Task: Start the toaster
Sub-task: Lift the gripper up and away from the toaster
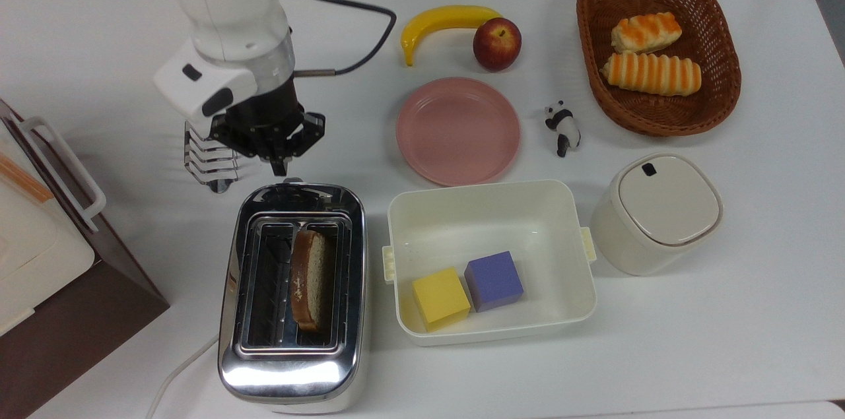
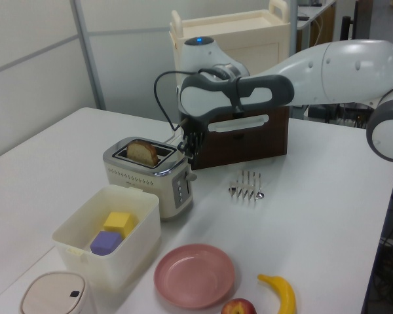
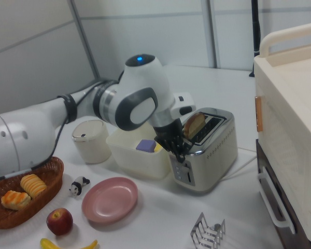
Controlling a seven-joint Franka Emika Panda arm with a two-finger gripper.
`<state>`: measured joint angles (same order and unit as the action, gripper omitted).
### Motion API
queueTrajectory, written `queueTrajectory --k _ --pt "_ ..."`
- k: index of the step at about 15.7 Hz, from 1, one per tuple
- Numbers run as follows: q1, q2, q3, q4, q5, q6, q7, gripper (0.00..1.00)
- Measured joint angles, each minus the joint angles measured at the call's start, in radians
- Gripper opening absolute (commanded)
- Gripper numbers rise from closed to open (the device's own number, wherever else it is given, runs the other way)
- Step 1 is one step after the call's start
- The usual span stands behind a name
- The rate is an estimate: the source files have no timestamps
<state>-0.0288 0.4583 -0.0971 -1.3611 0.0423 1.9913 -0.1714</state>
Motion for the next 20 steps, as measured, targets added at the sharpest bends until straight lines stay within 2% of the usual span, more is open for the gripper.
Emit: queueTrajectory --k 2,3,4,5,8,17,20 --pt "0.000 -0.019 0.000 0.013 0.000 -0.041 0.000 0.29" --pt "0.000 -0.028 0.000 0.018 0.000 -0.054 0.000 0.36" --pt "0.000 -0.036 0.000 0.021 0.000 -0.061 0.000 0.47" --pt "0.000 -0.044 0.000 0.022 0.000 -0.071 0.000 0.68" --pt "0.000 -0.059 0.000 0.023 -0.001 -0.127 0.000 1.00" --pt "0.000 -0.114 0.000 0.026 -0.039 -0.250 0.000 1.00" --pt "0.003 -0.114 0.000 0.022 -0.082 -0.298 0.000 1.00"
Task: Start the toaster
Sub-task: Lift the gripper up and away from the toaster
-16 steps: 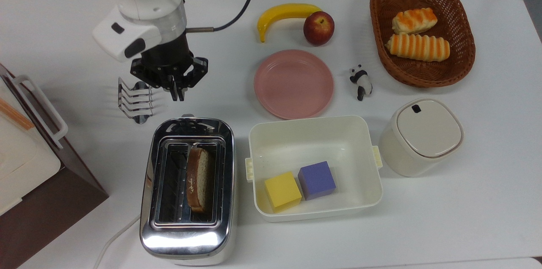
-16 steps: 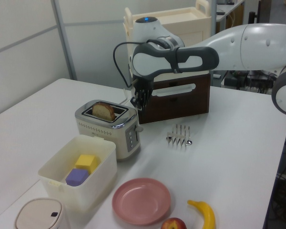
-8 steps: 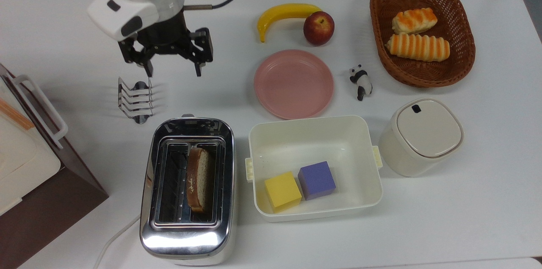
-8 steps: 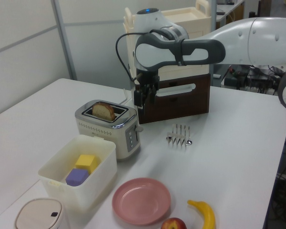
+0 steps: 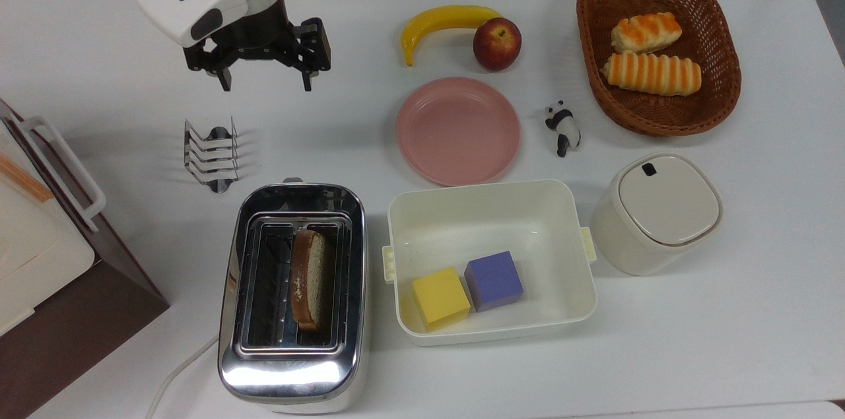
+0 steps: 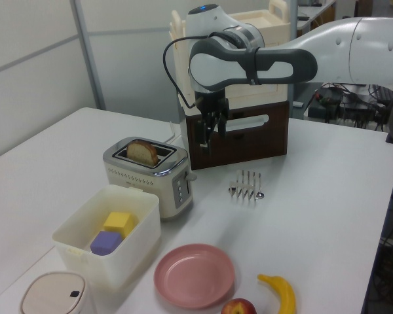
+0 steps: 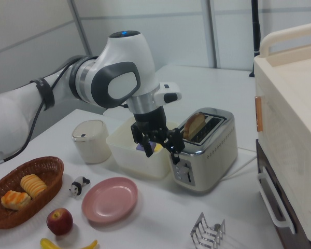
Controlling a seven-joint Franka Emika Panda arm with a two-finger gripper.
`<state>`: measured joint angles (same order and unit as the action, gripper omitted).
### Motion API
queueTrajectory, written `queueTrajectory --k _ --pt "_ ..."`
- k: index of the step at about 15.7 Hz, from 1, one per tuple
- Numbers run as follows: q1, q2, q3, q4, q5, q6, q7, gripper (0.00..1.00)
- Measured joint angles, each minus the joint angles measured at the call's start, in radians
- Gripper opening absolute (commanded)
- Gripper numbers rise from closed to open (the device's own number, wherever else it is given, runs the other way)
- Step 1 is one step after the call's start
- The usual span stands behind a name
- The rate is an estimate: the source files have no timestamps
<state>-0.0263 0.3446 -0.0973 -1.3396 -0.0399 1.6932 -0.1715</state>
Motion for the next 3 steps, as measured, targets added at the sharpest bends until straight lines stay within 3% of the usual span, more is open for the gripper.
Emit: queueTrajectory --k 3 --pt "0.002 0.000 0.000 -0.001 -0.011 -0.024 0.001 1.00"
